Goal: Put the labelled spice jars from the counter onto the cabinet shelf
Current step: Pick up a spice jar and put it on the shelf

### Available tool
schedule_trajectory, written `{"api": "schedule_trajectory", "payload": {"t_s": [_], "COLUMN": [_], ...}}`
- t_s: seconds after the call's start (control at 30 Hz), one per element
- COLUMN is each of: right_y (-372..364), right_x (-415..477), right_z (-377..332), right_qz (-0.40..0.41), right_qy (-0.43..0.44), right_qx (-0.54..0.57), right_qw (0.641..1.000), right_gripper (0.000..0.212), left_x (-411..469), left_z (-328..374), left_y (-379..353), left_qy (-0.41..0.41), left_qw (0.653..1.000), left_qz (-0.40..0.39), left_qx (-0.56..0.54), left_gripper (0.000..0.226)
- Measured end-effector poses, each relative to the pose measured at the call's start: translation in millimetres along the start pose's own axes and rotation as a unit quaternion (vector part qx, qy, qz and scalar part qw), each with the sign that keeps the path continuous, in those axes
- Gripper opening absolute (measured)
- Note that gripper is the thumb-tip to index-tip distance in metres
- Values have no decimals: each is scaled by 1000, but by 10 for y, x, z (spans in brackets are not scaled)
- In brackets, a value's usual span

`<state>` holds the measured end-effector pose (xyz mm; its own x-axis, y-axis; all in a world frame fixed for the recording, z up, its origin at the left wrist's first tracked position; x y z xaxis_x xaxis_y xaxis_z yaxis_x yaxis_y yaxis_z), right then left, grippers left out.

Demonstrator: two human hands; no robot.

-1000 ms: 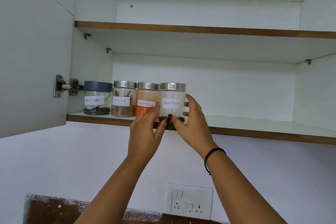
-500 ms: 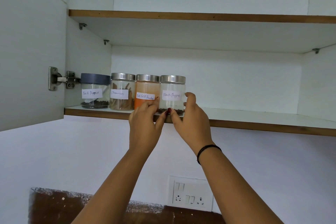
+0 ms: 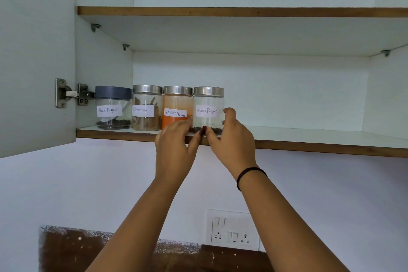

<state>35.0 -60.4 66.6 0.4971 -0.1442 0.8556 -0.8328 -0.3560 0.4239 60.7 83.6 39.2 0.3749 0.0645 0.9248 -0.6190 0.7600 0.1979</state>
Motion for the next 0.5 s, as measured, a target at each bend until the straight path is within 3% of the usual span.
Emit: {"api": "schedule_trajectory", "payload": {"t_s": [0.5], "right_y": [49], "right_x": [22], "right_z": [37], "right_qz": [-1], "right_qy": [-33], "right_qx": [10], "right_qw": [999], "right_gripper": [54], "left_x": [-7], "left_z": [68], "left_y": [51], "left_qy": [-1], "left_qw": [1000], "left_qz": [-9], "left_qx": [15], "left_gripper": [33]}}
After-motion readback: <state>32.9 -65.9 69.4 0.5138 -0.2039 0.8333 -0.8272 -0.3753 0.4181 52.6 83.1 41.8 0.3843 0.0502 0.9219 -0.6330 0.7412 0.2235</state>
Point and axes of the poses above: each hand's wrist, its own x-axis towards the middle knuckle, its own y-axis out of the back of the hand, z = x × y, the point moved 6 cm from there along x, towards the middle knuckle
